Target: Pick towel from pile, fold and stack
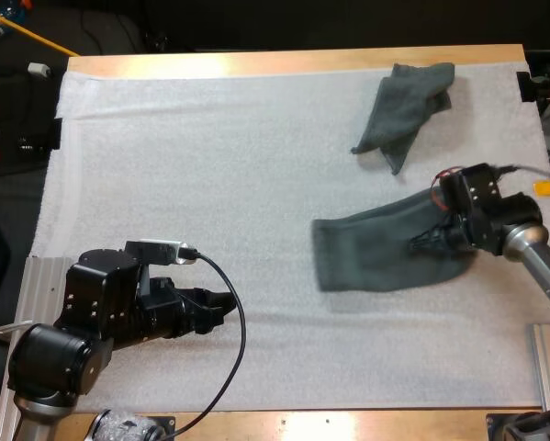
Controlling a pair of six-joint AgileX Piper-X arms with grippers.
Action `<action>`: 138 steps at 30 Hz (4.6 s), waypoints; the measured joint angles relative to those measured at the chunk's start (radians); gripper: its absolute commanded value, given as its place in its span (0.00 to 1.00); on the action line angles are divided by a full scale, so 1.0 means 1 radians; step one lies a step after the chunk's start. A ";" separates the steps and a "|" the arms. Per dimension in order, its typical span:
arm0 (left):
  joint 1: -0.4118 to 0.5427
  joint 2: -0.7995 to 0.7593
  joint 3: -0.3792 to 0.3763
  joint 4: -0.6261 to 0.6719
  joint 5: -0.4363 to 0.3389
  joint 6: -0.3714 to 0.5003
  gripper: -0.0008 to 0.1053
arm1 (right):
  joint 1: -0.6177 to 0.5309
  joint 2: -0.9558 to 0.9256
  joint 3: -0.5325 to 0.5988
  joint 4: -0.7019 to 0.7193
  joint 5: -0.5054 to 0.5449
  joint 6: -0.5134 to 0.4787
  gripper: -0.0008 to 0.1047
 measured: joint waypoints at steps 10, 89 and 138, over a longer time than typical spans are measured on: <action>0.000 0.000 0.000 0.000 0.001 0.000 0.54 | 0.154 0.011 -0.026 0.052 -0.081 0.170 0.01; 0.000 0.000 0.000 -0.004 0.080 0.024 0.54 | 0.448 -0.588 -0.031 0.177 -0.213 0.448 0.66; 0.000 0.240 0.002 -0.334 0.173 -0.004 0.68 | 0.448 -1.005 -0.031 0.336 -0.211 0.446 0.66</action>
